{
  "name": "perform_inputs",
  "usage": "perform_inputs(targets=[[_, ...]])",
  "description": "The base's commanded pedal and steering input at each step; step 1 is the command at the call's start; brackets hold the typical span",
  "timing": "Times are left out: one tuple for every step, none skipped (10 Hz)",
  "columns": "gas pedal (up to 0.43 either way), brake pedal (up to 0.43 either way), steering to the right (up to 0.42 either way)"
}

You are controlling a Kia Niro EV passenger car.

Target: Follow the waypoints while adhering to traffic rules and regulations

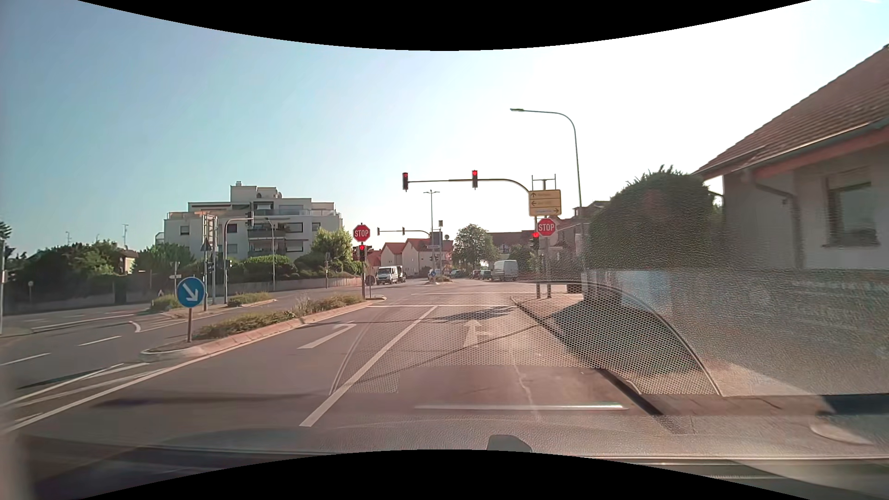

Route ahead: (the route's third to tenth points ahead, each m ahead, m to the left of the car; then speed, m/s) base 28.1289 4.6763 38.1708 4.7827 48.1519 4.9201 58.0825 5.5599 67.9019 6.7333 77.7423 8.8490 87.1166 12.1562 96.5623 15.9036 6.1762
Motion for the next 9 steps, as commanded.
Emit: perform_inputs(targets=[[0.000,0.226,-0.003],[0.000,0.226,0.001],[0.000,0.226,0.006],[0.000,0.226,0.005],[0.000,0.226,0.005],[0.000,0.226,0.005],[0.000,0.226,0.005],[0.000,0.226,0.005],[0.000,0.226,0.004]])
